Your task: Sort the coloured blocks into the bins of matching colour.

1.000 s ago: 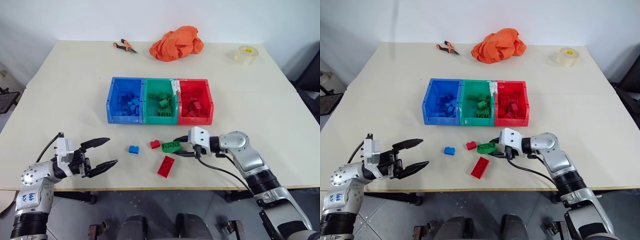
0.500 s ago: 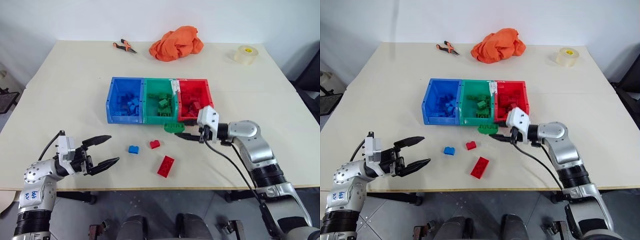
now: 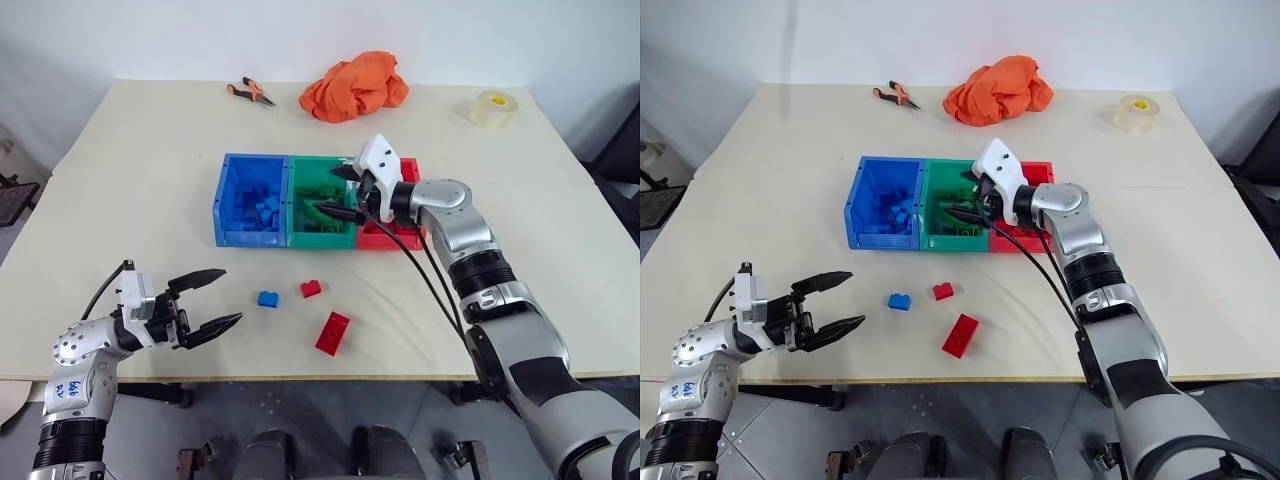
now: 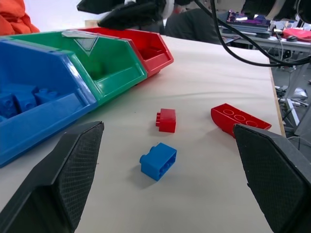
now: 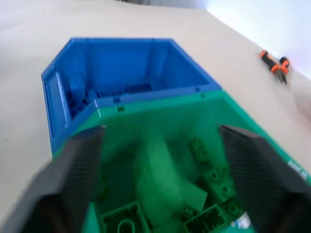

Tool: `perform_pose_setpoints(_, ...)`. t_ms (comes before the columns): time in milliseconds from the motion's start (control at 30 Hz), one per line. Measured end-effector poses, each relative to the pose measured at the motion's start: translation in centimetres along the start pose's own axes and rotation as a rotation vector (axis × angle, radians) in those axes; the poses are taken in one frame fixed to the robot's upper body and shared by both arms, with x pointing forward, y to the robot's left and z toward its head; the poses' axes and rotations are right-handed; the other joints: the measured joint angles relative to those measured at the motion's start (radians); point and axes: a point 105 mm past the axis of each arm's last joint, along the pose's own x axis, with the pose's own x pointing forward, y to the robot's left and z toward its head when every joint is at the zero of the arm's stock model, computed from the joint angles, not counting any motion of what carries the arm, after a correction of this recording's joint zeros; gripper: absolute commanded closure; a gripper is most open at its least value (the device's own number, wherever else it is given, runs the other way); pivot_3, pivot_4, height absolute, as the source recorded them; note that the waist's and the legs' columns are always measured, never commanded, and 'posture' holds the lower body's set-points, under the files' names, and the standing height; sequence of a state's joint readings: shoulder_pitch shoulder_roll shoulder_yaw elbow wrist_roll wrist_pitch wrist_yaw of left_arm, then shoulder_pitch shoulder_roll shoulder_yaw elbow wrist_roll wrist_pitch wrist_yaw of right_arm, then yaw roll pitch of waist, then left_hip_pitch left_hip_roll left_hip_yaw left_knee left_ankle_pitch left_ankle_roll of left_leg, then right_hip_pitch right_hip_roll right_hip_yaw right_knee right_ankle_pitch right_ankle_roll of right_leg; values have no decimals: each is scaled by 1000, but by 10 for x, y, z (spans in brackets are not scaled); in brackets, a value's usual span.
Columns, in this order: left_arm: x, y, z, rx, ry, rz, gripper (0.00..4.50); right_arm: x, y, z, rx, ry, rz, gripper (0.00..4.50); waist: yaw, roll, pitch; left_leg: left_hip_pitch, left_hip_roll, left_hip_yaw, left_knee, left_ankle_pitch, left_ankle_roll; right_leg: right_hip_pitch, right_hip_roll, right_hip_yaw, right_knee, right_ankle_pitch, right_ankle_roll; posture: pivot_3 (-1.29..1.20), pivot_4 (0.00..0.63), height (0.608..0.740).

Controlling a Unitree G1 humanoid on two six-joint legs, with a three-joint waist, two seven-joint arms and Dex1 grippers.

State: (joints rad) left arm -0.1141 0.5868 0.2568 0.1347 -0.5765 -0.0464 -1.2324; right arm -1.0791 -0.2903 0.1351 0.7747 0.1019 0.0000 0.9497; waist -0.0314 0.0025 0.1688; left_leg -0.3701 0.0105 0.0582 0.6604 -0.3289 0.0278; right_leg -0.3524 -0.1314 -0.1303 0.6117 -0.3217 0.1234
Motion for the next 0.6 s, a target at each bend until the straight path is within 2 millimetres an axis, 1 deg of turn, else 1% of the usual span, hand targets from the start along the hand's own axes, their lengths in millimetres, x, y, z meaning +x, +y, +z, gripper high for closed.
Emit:
perform_pose_setpoints(100,0,0,0,1,0,0,0,-3,0,1,-14,-8,12,33,-3,0,0,0,1,1,0,0,0,0,0,0,0,0,0,0,150,740)
perform_pose_setpoints(200,0,-1,0,0,0,1,0,-18,3,0,-27,-23,31,33,2,0,0,0,0,0,0,0,0,0,0,0,0,0,0,0,150,740)
perform_pose_setpoints(233,0,-1,0,0,0,0,0,-28,9,-3,-24,-30,50,33,6,0,0,0,0,-2,0,0,0,1,0,0,-1,0,0,0,150,740)
perform_pose_setpoints(267,0,-1,-1,-2,0,0,0,-38,15,-9,-15,-24,74,33,7,0,0,0,0,-3,0,0,0,2,-1,0,-1,0,0,0,150,740)
perform_pose_setpoints(367,0,0,0,0,-5,-3,0,-83,41,-35,29,52,162,33,19,0,0,0,-1,-6,1,-1,1,6,-1,0,-5,0,0,0,150,740)
perform_pose_setpoints(400,1,0,0,0,-6,-8,0,-96,47,-41,48,76,176,33,21,1,0,0,-1,-5,1,-1,1,7,-1,0,-10,0,0,0,150,740)
perform_pose_setpoints(467,1,1,1,2,-8,-19,0,-118,57,-47,72,104,192,33,23,2,1,0,1,-3,1,-1,1,10,0,-1,-17,0,0,0,150,740)
perform_pose_setpoints(533,1,4,2,3,-4,-30,0,-150,64,-54,97,158,190,33,28,2,1,1,1,-2,0,-1,1,11,0,-2,-19,0,0,0,150,740)
perform_pose_setpoints(600,-2,7,1,-1,10,-34,0,-175,68,-61,116,228,180,33,28,2,1,1,2,1,0,-1,1,10,0,-2,-19,0,0,0,150,740)
